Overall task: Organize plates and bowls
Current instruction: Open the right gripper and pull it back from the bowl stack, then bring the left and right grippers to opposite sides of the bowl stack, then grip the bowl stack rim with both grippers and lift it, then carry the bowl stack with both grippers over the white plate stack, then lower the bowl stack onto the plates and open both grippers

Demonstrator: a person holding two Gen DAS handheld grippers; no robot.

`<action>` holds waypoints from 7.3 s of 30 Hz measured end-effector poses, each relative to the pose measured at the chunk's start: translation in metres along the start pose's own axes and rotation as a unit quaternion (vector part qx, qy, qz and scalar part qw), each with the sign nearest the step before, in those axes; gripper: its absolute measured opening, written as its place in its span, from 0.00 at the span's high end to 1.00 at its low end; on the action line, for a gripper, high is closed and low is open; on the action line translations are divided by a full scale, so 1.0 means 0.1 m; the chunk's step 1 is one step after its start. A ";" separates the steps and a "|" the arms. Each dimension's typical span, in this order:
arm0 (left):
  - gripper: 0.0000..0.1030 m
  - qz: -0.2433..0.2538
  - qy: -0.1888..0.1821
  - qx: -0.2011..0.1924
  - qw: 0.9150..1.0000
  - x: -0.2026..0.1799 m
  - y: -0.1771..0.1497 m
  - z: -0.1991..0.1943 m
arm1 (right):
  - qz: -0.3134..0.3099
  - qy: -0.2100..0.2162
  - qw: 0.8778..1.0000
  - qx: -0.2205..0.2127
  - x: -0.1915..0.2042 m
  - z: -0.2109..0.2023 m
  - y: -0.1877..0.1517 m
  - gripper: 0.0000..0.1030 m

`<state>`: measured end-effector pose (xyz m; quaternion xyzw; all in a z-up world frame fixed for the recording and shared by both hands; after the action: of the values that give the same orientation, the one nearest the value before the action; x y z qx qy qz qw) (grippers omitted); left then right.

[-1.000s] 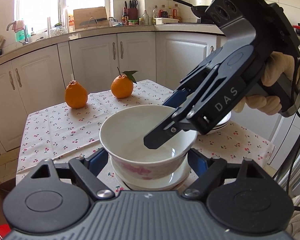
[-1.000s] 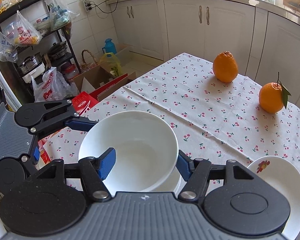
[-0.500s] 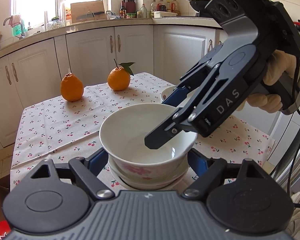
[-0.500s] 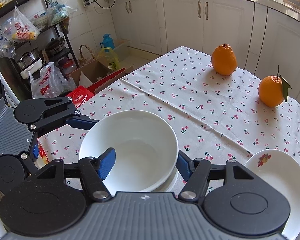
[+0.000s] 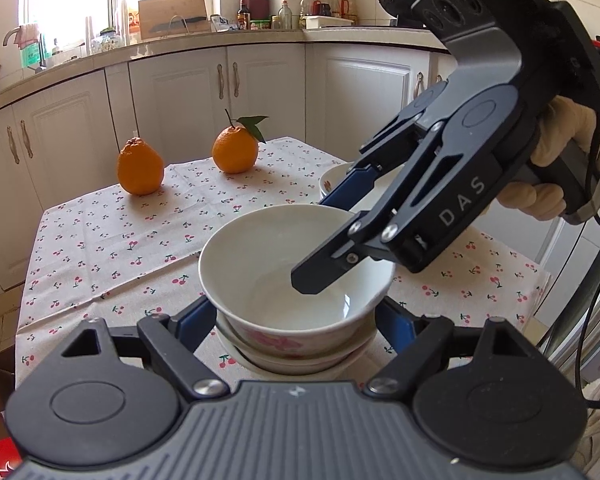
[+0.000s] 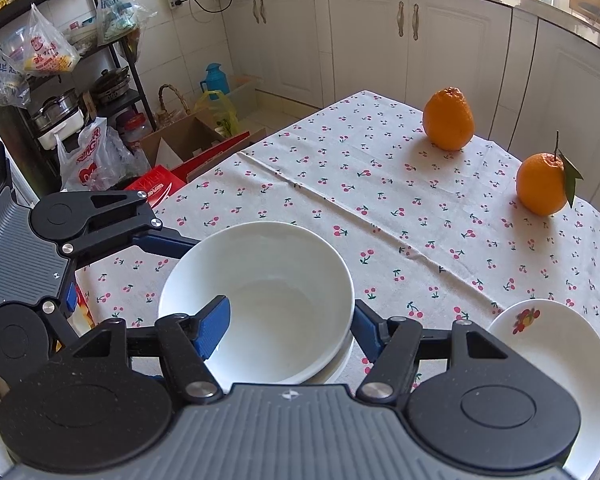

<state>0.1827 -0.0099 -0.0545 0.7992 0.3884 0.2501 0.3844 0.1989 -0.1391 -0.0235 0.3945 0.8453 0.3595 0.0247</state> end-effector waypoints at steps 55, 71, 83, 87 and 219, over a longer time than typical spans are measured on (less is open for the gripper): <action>0.03 0.027 -0.015 0.072 0.997 0.19 -0.54 0.15 | -0.014 -0.055 0.997 0.043 0.05 0.35 -1.00 0.00; 0.04 0.074 -0.082 0.068 0.991 0.21 -0.39 0.39 | -0.070 -0.043 0.996 0.038 0.01 0.39 -0.84 0.00; 0.11 0.144 -0.117 0.072 0.980 0.24 -0.28 0.41 | -0.174 -0.011 0.983 0.053 0.10 0.37 -0.56 0.10; 0.13 0.139 -0.127 0.069 0.980 0.25 -0.25 0.41 | -0.180 -0.003 0.982 0.055 0.10 0.38 -0.52 0.11; 0.00 0.102 -0.058 -0.088 0.989 -0.70 0.84 0.70 | 0.089 -0.239 0.965 -0.065 -0.93 -1.15 -1.03 0.00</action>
<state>0.2277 -0.1298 -0.0336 0.8107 0.2582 0.2743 0.4482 0.1585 -0.3144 -0.0252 0.5402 0.7510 0.3100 0.2193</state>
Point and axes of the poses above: each gripper's, at about its wrist camera, not at the fingertips, and z roughly the way its jaws point, x to its left, y to its top, the point moved 4 cm from there along z, roughly the way its jaws point, and after that the axes turned 8 degrees about y, right-handed, at the moved point
